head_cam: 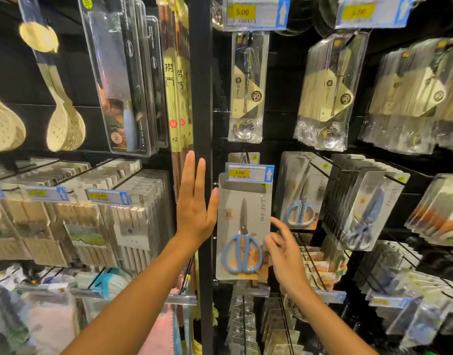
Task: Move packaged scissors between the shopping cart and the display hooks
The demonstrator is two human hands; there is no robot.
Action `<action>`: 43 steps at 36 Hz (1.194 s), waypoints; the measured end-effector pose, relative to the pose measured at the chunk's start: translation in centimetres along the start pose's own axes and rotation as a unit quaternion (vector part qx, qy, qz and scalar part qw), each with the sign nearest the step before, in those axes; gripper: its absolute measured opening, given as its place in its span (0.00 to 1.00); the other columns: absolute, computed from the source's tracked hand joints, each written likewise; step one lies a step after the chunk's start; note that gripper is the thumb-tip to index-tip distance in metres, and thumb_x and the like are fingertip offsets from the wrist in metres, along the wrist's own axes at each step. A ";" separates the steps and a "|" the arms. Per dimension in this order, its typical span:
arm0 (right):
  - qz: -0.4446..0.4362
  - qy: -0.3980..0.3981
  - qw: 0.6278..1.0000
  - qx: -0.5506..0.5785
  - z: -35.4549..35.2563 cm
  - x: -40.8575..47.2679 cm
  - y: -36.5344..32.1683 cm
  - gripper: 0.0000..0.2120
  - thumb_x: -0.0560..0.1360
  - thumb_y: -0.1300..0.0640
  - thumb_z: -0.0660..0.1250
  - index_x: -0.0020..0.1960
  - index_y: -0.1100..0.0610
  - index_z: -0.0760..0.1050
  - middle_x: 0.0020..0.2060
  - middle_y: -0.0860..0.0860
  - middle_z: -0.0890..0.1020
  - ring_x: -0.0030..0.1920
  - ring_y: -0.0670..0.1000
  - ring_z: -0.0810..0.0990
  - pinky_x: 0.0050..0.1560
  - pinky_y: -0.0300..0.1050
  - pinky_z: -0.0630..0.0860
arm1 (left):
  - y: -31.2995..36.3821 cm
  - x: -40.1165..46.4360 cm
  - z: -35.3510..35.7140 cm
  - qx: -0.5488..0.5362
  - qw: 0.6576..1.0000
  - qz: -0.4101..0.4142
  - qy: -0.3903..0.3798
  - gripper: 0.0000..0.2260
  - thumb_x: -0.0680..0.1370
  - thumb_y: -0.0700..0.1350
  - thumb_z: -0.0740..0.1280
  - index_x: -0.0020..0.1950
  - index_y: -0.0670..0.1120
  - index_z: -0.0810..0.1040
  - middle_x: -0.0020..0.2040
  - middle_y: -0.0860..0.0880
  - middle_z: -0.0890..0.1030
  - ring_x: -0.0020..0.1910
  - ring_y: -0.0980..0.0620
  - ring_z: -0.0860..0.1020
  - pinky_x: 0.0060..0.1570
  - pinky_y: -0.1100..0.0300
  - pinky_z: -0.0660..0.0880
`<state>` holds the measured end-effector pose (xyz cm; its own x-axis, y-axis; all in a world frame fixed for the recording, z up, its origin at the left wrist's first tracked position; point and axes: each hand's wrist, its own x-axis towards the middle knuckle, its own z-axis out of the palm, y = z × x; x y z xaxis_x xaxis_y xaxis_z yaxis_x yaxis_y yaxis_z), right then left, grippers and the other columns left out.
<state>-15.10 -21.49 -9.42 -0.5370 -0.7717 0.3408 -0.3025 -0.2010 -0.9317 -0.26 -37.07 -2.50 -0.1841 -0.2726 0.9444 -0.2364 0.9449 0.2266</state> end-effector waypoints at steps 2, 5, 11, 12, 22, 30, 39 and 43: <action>-0.005 0.004 1.000 0.007 0.0 0.3 -0.1 0.19 0.84 0.62 0.60 0.71 0.46 0.68 0.52 0.49 0.86 0.52 0.46 0.85 0.47 0.40 0.82 | -0.1 -0.1 0.1 0.000 1.000 0.001 0.004 0.28 0.84 0.43 0.59 0.80 0.35 0.53 0.82 0.41 0.48 0.83 0.43 0.47 0.80 0.45 0.51; -0.007 0.010 1.000 0.021 0.1 0.6 -0.6 0.19 0.83 0.63 0.60 0.70 0.45 0.69 0.50 0.49 0.87 0.51 0.45 0.86 0.46 0.39 0.82 | -0.2 -0.1 0.2 0.000 1.000 0.001 0.006 0.28 0.83 0.41 0.60 0.80 0.35 0.53 0.82 0.41 0.48 0.83 0.43 0.47 0.80 0.45 0.51; -0.008 0.010 1.000 0.008 0.3 0.9 -0.9 0.21 0.83 0.64 0.60 0.66 0.38 0.70 0.45 0.51 0.87 0.46 0.52 0.86 0.44 0.57 0.84 | -0.2 -0.1 0.2 -0.013 1.000 -0.004 0.005 0.29 0.83 0.41 0.60 0.80 0.35 0.53 0.82 0.43 0.46 0.83 0.45 0.47 0.80 0.48 0.51; -0.008 0.010 1.000 0.004 0.4 1.0 -1.0 0.21 0.83 0.63 0.60 0.65 0.38 0.70 0.45 0.50 0.87 0.46 0.51 0.86 0.45 0.59 0.84 | -0.2 -0.1 0.3 -0.013 1.000 -0.004 0.006 0.28 0.83 0.42 0.60 0.80 0.35 0.53 0.82 0.44 0.46 0.83 0.45 0.47 0.80 0.48 0.52; -0.014 0.031 0.999 0.003 0.8 1.1 -1.4 0.21 0.83 0.63 0.60 0.66 0.38 0.70 0.46 0.48 0.87 0.48 0.49 0.86 0.47 0.62 0.83 | 0.0 0.0 0.2 -0.014 1.000 0.001 0.013 0.29 0.82 0.39 0.62 0.80 0.35 0.54 0.82 0.42 0.47 0.83 0.46 0.46 0.80 0.48 0.50; -0.016 0.025 0.999 -0.031 1.2 1.4 -1.6 0.20 0.83 0.61 0.62 0.68 0.39 0.71 0.50 0.46 0.86 0.52 0.46 0.86 0.46 0.53 0.85 | 0.0 0.0 0.3 -0.018 0.999 0.014 0.024 0.29 0.81 0.37 0.62 0.80 0.36 0.53 0.83 0.49 0.45 0.83 0.47 0.46 0.80 0.48 0.50; -0.006 0.046 0.998 0.039 1.1 0.6 -0.7 0.20 0.83 0.64 0.61 0.69 0.45 0.72 0.53 0.48 0.86 0.52 0.49 0.86 0.46 0.49 0.85 | -0.1 0.0 0.3 -0.021 0.999 0.019 0.023 0.29 0.82 0.40 0.60 0.80 0.36 0.52 0.83 0.53 0.43 0.83 0.49 0.45 0.80 0.50 0.50; -0.007 0.062 0.996 0.060 1.0 0.6 -0.6 0.19 0.83 0.65 0.61 0.69 0.46 0.72 0.53 0.49 0.87 0.51 0.47 0.86 0.44 0.43 0.84 | -0.1 0.1 0.3 -0.022 0.999 0.018 0.021 0.29 0.82 0.38 0.61 0.79 0.35 0.53 0.83 0.53 0.43 0.83 0.49 0.45 0.80 0.51 0.50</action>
<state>-14.45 -22.39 -8.76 -0.6292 -0.6888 0.3601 -0.2183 -0.2880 -0.9324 -0.54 -37.27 -2.51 -0.1509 -0.2320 0.9609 -0.1884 0.9610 0.2024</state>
